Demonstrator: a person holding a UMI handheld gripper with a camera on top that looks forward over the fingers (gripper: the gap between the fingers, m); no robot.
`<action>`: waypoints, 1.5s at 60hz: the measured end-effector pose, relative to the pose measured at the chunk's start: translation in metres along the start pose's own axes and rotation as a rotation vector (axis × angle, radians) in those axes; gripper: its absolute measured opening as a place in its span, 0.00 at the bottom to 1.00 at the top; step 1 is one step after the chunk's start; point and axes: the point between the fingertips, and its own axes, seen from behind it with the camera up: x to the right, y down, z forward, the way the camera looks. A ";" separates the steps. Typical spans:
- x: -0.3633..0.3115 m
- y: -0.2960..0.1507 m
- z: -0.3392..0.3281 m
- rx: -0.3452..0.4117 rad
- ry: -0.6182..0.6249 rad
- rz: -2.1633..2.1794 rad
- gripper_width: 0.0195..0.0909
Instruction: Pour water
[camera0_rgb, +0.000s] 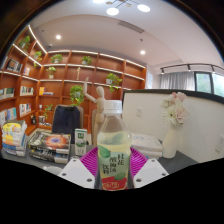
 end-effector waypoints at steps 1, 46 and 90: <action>0.002 0.003 0.002 -0.005 0.004 0.005 0.26; 0.011 0.086 0.027 -0.111 -0.070 0.124 0.77; 0.017 0.072 -0.198 -0.122 -0.103 0.134 0.81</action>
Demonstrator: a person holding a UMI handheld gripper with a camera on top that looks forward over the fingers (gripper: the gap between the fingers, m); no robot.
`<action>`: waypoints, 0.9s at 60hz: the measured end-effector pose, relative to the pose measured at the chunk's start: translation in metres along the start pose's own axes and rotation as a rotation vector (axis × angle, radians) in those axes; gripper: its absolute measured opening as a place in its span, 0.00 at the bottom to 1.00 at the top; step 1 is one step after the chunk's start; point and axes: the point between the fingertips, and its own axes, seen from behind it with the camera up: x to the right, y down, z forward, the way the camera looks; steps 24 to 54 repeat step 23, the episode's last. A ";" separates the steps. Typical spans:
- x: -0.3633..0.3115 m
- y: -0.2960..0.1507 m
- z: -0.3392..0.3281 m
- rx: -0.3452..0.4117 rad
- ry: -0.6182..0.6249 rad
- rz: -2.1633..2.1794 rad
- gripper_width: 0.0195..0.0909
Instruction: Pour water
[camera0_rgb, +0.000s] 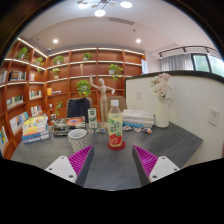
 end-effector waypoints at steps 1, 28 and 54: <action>-0.002 0.000 -0.003 -0.002 -0.008 -0.006 0.81; -0.019 0.005 -0.032 0.005 -0.046 -0.063 0.82; -0.019 0.005 -0.032 0.005 -0.046 -0.063 0.82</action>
